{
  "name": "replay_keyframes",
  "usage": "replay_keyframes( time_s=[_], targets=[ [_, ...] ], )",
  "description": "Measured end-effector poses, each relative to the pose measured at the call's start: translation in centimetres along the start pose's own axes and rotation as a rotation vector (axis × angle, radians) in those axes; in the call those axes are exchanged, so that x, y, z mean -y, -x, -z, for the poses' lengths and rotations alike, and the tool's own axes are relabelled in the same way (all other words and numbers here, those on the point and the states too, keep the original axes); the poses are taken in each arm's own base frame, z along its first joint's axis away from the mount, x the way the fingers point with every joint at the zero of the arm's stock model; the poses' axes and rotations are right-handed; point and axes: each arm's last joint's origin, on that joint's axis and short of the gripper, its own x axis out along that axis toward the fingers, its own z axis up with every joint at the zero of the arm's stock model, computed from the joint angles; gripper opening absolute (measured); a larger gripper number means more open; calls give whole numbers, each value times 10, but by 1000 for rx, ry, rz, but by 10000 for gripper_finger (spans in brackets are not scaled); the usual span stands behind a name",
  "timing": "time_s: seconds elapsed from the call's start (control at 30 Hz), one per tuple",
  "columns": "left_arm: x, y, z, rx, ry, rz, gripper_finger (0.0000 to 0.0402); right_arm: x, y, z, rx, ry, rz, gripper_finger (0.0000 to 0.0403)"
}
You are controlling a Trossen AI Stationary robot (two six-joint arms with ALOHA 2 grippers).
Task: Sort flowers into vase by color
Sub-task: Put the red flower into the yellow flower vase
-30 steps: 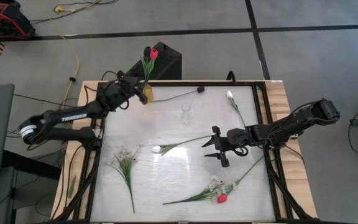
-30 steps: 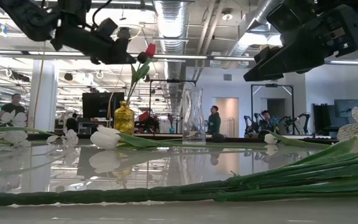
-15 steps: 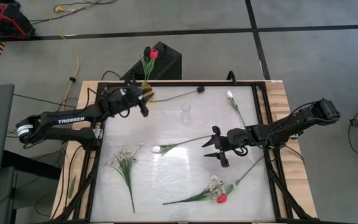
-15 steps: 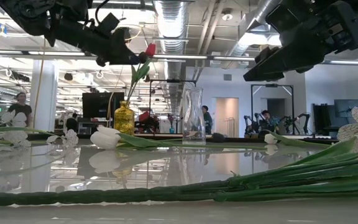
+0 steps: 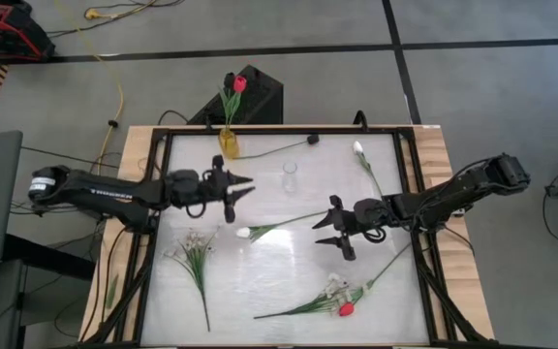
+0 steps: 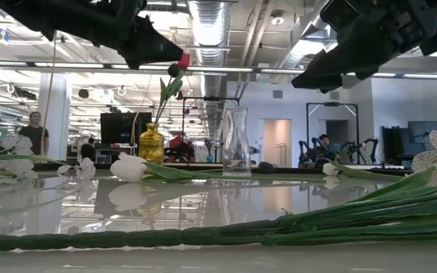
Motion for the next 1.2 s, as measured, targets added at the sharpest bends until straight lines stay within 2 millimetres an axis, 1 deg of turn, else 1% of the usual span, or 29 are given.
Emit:
replay_keyframes(
  time_s=[0.17, 0.33, 0.53, 0.63, 0.73, 0.87, 0.97, 1.07, 1.2],
  targets=[
    [30, -6, 10, -22, -2, 74, 98, -4, 0, -1, 11, -25, -16, 223],
    [56, -14, 19, 7, 15, 147, 98, -21, 1, -1, -1, -18, -77, 223],
    [86, -30, 26, -9, -2, 217, 98, -52, 7, -2, -114, -43, -170, 223],
    [101, -42, 28, -33, -17, 242, 98, -65, 10, 0, -156, -40, -169, 223],
    [118, -55, 33, -57, -33, 269, 98, -76, 15, 6, -244, -84, -186, 223],
    [139, -72, 41, -82, -92, 310, 98, -89, 25, 18, -419, -111, -184, 223],
    [149, -84, 42, -79, -134, 302, 98, -97, 34, 29, -536, -67, -212, 223],
    [154, -94, 46, -83, -173, 293, 98, -105, 43, 37, -625, -8, -272, 223],
    [157, -99, 47, -97, -224, 296, 98, -109, 51, 45, -703, 49, -283, 223]
  ],
)
